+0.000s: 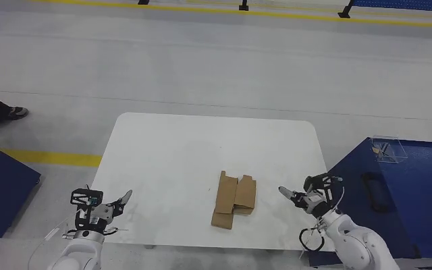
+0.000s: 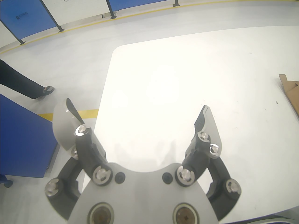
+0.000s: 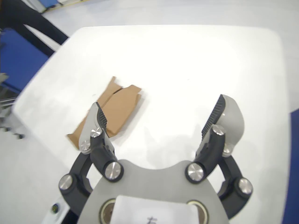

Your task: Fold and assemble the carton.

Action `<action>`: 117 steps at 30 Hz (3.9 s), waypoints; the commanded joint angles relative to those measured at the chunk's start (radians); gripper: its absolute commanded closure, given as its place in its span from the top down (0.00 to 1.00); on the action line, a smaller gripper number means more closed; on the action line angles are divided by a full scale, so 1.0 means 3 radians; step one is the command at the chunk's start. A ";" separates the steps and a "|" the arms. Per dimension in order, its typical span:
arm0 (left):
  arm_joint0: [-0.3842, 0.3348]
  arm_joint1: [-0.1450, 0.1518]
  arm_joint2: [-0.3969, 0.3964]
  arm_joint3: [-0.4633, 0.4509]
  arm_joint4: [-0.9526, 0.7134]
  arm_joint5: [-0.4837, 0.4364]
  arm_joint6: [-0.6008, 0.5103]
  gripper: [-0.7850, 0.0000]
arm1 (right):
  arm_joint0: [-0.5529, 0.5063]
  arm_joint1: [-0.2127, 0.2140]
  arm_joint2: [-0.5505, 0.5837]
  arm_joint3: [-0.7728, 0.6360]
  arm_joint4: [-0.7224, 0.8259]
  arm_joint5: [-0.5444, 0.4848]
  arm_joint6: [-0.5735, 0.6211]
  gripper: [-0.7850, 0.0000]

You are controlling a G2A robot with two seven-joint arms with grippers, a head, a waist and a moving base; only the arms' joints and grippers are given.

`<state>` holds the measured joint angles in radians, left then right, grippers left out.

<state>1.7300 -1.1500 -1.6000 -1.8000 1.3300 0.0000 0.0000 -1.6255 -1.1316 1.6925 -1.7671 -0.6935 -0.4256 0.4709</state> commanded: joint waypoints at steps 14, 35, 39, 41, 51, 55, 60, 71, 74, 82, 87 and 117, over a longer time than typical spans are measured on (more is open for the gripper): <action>0.0000 0.0000 0.0000 0.0000 0.0000 0.0000 0.0000 1.00 | 0.2023 0.0005 -0.0870 0.2785 0.3191 0.0191 0.3270 1.00; 0.0000 0.0000 0.0000 0.0000 0.0000 0.0000 0.0000 1.00 | 0.2720 -0.0289 -0.1999 0.4150 0.3337 -0.0350 0.2728 0.25; 0.0000 0.0000 0.0000 0.0000 0.0000 0.0000 0.0000 1.00 | 0.2802 -0.0347 -0.2110 0.4319 0.3364 -0.0395 0.2684 0.00; 0.0000 0.0000 0.0000 0.0000 0.0000 0.0000 0.0000 1.00 | 0.2839 -0.0375 -0.2157 0.4392 0.3372 -0.0421 0.2657 0.00; 0.0000 0.0000 0.0000 0.0000 0.0000 0.0000 0.0000 1.00 | 0.2918 -0.0400 -0.2266 0.4039 0.3671 -0.0414 0.2665 0.00; 0.0000 0.0000 0.0000 0.0000 0.0000 0.0000 0.0000 1.00 | 0.2935 -0.0291 -0.2181 0.3500 0.3859 -0.0266 0.2814 0.00; 0.0000 0.0000 0.0000 0.0000 0.0000 0.0000 0.0000 1.00 | 0.2874 -0.0104 -0.1908 0.2536 0.4214 0.0164 0.3243 0.00; 0.0000 0.0000 0.0000 0.0000 0.0000 0.0000 0.0000 1.00 | 0.2763 0.0120 -0.1418 0.1032 0.4564 0.0478 0.3541 0.00; 0.0000 0.0000 0.0000 0.0000 0.0000 0.0000 0.0000 1.00 | 0.2776 0.0133 -0.1354 0.0936 0.4616 0.0494 0.3531 0.00; 0.0000 0.0000 0.0000 0.0000 0.0000 0.0000 0.0000 1.00 | 0.2852 0.0140 -0.1391 0.0949 0.4614 0.0554 0.3550 0.00; 0.0000 0.0000 0.0000 0.0000 0.0000 0.0000 0.0000 1.00 | 0.2852 0.0140 -0.1391 0.0949 0.4614 0.0554 0.3550 0.00; 0.0000 0.0000 0.0000 0.0000 0.0000 0.0000 0.0000 1.00 | 0.2602 0.0011 -0.1627 0.1441 0.6969 0.2298 0.3312 0.00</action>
<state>1.7300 -1.1500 -1.6000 -1.8000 1.3300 0.0000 0.0000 -0.8379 -1.1228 1.2213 -1.3512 1.2843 0.1589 1.4730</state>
